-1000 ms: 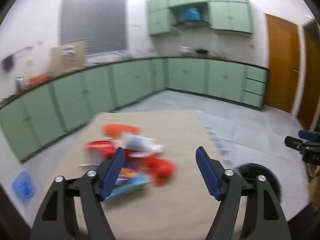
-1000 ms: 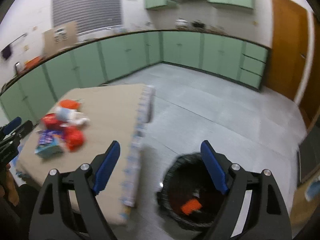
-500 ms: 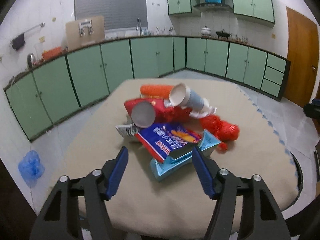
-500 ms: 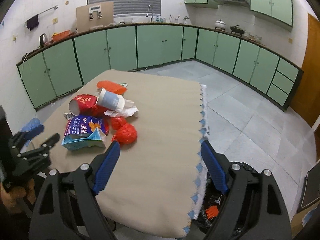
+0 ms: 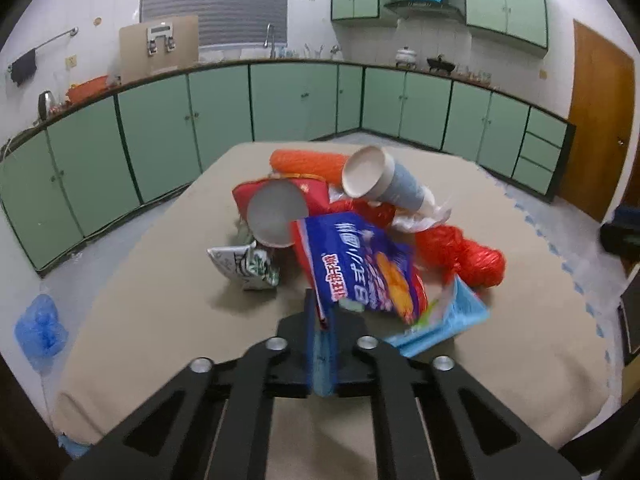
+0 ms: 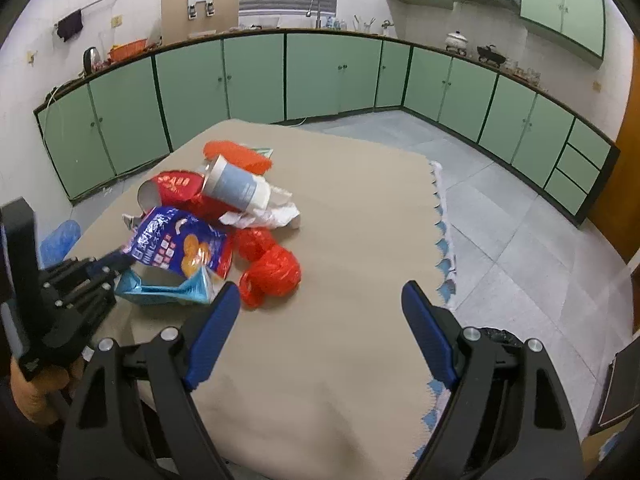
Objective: Collect trash
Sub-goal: 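Grasp the blue snack bag with the left gripper while the right grasps the red plastic bag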
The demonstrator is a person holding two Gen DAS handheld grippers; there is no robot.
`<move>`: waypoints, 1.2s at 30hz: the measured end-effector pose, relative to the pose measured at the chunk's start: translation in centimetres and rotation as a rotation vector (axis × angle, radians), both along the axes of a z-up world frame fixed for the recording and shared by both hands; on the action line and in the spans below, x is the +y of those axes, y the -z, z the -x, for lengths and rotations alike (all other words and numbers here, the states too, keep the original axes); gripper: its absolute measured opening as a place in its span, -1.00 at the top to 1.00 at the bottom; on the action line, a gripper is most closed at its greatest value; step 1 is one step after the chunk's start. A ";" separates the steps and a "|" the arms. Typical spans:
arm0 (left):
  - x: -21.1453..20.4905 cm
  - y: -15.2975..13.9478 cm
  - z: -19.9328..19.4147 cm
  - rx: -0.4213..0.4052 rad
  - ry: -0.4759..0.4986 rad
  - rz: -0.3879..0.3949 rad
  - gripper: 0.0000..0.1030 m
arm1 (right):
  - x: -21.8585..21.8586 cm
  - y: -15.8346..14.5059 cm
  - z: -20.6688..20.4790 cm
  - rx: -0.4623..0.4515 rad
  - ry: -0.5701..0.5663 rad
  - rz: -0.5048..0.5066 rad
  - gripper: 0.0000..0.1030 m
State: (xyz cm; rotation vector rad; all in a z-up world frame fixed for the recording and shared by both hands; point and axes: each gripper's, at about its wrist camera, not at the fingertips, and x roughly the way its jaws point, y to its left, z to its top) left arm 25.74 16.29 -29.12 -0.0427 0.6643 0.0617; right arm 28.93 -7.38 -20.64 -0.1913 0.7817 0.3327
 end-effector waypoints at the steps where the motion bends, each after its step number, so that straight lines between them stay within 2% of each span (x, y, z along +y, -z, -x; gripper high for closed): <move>1: 0.0 -0.2 0.2 -0.004 0.005 0.003 0.95 | 0.1 0.0 0.1 0.002 -0.004 -0.003 -0.56; 6: 0.1 -1.8 1.6 -0.044 -0.006 0.008 0.96 | 0.3 0.2 0.2 -0.002 -0.015 -0.009 -0.56; 11: 1.7 -3.7 2.9 -0.099 -0.063 0.066 0.96 | 0.5 1.2 -0.6 0.023 -0.016 -0.001 -0.56; 21: 4.7 -7.4 5.5 -0.189 -0.152 0.088 0.96 | 3.8 2.6 1.3 0.036 -0.117 -0.016 -0.56; 30: 5.2 -7.9 6.1 -0.194 -0.172 0.082 0.96 | 4.2 3.7 -0.7 0.022 -0.105 0.002 -0.56; 33: 5.0 -7.8 6.0 -0.193 -0.167 0.077 0.96 | 4.3 4.9 -2.5 0.010 -0.065 0.024 -0.56; 36: 5.0 -7.5 5.5 -0.184 -0.163 0.080 0.96 | 4.4 6.2 -4.8 0.037 -0.041 0.011 -0.56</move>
